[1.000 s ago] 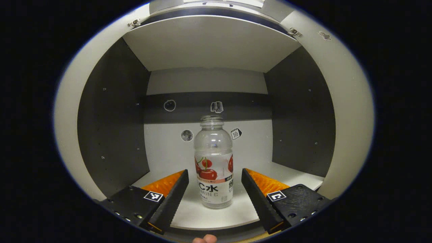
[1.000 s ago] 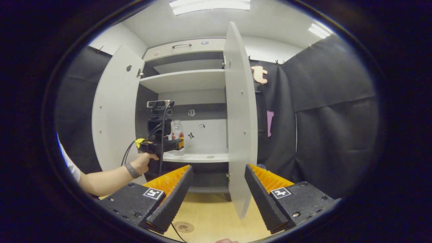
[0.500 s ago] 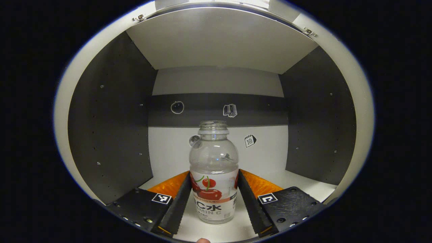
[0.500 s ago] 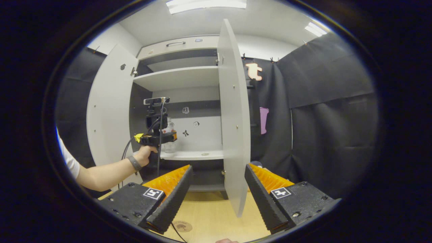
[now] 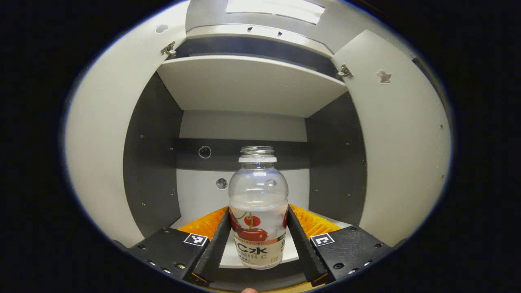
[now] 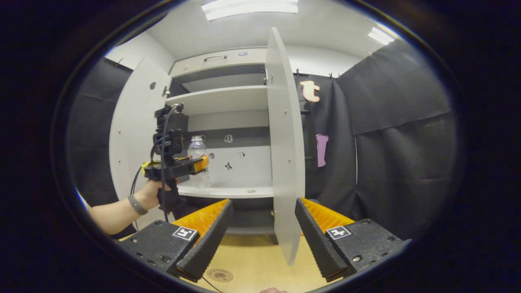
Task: Grasp the bottle in the cabinet with the left hand and place it on the coaster, then close the right door with the right hand and the left door with the left hand.
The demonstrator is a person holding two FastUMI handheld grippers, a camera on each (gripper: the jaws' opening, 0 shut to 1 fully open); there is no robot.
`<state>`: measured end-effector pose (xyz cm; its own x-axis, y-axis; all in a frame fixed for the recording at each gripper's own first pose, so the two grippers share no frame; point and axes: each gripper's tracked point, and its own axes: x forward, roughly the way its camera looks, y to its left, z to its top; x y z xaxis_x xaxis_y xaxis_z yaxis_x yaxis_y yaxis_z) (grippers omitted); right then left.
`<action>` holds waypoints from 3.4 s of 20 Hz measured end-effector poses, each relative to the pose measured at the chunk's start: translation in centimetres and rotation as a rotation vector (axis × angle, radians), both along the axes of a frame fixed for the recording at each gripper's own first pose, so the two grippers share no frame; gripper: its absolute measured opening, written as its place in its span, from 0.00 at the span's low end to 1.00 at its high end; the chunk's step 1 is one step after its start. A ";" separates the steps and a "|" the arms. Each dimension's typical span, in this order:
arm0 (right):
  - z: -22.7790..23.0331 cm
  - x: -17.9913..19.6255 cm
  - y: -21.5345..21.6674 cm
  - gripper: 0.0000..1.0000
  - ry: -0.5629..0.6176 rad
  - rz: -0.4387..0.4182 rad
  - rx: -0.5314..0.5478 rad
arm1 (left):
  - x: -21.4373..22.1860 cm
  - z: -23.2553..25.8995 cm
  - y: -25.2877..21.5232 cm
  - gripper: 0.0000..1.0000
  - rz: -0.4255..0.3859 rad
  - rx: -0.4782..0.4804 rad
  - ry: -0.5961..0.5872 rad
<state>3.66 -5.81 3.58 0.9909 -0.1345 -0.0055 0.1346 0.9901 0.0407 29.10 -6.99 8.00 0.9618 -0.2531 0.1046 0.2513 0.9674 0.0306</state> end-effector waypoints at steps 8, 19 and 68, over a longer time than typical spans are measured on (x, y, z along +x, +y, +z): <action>0.0 -2.2 1.2 1.00 -0.005 0.037 0.018 | -13.0 -13.2 -2.0 0.77 -0.008 -0.013 0.098; 1.4 -4.9 0.8 0.99 -0.005 0.016 -0.014 | -19.0 -26.9 -4.4 0.77 0.001 -0.010 0.205; 9.2 8.5 -17.9 0.96 -0.034 -0.207 -0.087 | -23.5 -8.6 4.6 0.95 0.090 -0.054 0.117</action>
<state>12.17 -23.76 12.75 0.9417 -0.3332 0.0475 0.3349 0.9416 -0.0359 5.59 -2.35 -0.56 0.9868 -0.1621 0.0012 0.1620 0.9857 -0.0463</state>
